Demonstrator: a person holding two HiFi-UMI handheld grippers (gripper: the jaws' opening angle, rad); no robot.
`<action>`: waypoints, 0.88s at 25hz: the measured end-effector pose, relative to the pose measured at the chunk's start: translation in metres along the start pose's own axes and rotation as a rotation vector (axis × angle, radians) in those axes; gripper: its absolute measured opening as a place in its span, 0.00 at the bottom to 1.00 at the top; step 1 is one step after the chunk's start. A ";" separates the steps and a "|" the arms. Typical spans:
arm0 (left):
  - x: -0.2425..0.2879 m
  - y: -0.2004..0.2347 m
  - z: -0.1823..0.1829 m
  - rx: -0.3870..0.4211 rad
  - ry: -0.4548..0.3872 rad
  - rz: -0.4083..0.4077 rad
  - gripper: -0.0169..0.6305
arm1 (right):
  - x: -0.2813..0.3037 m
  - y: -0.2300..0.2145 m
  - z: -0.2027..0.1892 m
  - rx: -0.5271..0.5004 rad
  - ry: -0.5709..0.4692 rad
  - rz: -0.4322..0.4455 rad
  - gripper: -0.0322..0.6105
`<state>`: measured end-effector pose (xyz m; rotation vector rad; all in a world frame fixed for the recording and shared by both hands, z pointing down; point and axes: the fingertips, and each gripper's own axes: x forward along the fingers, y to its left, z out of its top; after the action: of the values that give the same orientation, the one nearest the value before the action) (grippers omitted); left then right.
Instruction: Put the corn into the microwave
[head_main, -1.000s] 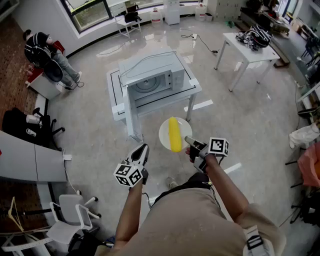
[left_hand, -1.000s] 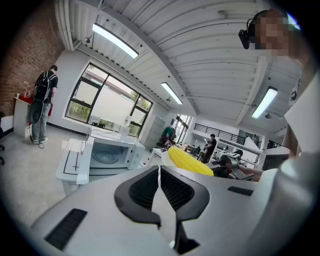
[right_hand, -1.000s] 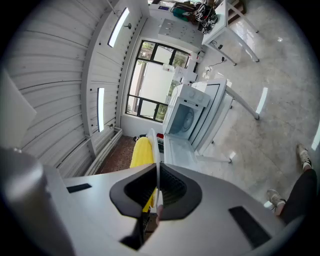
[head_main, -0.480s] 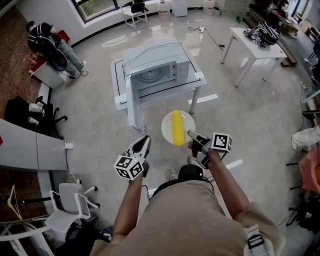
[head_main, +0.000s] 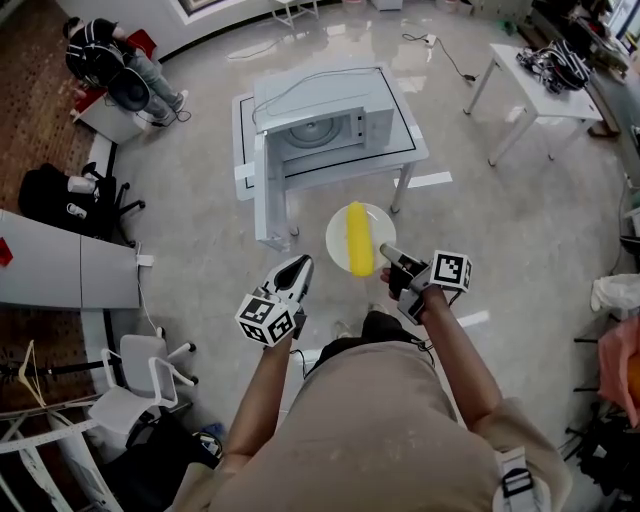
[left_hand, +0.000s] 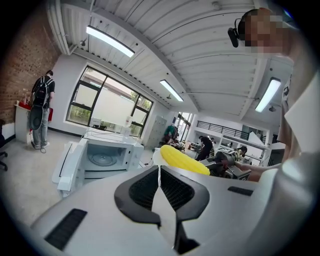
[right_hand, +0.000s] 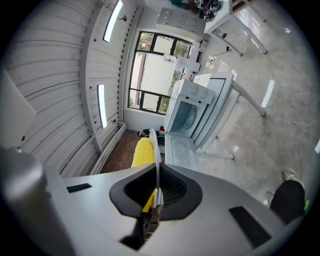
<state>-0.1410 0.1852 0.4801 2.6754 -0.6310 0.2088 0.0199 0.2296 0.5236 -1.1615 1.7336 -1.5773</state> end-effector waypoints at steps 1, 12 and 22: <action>0.007 0.000 0.002 0.000 0.003 0.007 0.03 | 0.001 -0.001 0.007 0.005 0.007 0.000 0.07; 0.056 0.005 0.007 -0.033 -0.004 0.094 0.03 | 0.014 -0.001 0.064 0.001 0.088 0.021 0.07; 0.077 0.025 0.014 -0.052 0.028 0.070 0.03 | 0.037 0.001 0.084 0.006 0.087 0.008 0.07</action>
<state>-0.0835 0.1278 0.4930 2.5986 -0.7123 0.2453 0.0716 0.1539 0.5135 -1.0963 1.7848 -1.6488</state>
